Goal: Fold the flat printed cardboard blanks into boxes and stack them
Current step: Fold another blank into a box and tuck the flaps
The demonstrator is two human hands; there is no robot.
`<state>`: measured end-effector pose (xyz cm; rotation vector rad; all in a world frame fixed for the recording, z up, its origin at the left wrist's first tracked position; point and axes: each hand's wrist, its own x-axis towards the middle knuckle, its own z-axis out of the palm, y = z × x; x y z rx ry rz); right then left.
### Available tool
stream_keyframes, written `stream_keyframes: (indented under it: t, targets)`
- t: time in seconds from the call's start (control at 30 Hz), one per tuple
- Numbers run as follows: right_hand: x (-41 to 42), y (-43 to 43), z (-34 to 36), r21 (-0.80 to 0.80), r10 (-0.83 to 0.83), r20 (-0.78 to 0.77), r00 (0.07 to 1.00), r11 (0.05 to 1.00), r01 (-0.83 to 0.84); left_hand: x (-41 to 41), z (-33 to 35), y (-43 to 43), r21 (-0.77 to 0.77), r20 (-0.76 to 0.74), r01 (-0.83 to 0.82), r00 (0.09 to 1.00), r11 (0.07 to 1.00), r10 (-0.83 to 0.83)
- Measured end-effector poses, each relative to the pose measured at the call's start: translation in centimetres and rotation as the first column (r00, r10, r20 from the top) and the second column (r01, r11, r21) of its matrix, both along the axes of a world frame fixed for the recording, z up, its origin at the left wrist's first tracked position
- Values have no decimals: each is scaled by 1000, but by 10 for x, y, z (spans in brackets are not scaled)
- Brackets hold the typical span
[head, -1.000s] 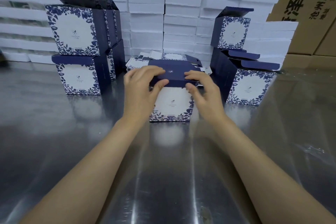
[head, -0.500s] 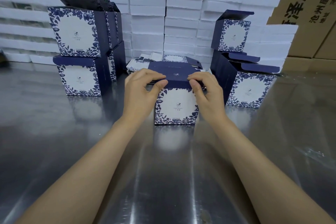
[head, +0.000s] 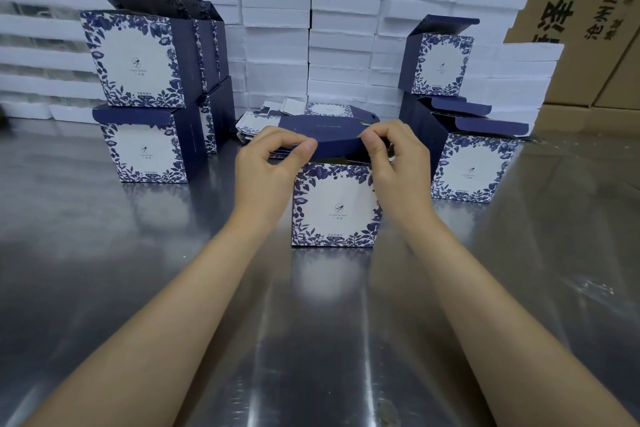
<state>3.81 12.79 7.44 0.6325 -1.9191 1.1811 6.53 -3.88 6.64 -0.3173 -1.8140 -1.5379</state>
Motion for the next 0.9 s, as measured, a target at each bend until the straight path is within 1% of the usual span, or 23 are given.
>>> stream_keyframes:
  t: [0.13, 0.2, 0.27, 0.3, 0.4, 0.43, 0.47, 0.6, 0.73, 0.83, 0.9]
  targets:
    - [4, -6, 1, -29, -10, -150, 989, 1000, 6, 1, 2, -1, 36, 6, 1, 1000, 999, -1]
    - [5, -8, -1, -47, -1, -196, 981, 999, -9, 2, 3, 1, 33, -4, -11, 1000, 999, 11]
    - [5, -9, -2, -98, 28, -184, 983, 994, -47, 5, 4, 3, 26, -20, -26, 999, 999, 27]
    - [4, -9, -1, -154, 57, -154, 986, 985, -81, 5, 5, 4, 24, -27, -30, 999, 999, 31]
    - [4, -7, 3, -390, 188, -66, 980, 899, -198, 7, 8, 1, 26, -38, -38, 998, 999, 39]
    - [4, -7, 3, -438, 207, -59, 976, 874, -212, 7, 9, 0, 20, -39, -52, 998, 998, 52]
    - [4, -6, 2, -454, 210, -59, 976, 865, -213, 7, 9, 0, 7, -40, -69, 997, 998, 70]
    - [1, -5, -4, -374, 170, -107, 980, 906, -198, 8, 9, 0, -53, -84, -136, 988, 989, 132]
    - [-2, -6, -2, -374, 140, -141, 980, 909, -184, 10, 10, 1, -138, -171, -188, 972, 972, 163]
    - [-3, -5, -2, -403, 153, -152, 976, 892, -203, 10, 10, 2, -149, -173, -176, 973, 973, 149]
    - [-3, -6, -3, -371, 152, -164, 975, 906, -204, 10, 9, 1, -168, -163, -170, 976, 971, 143]
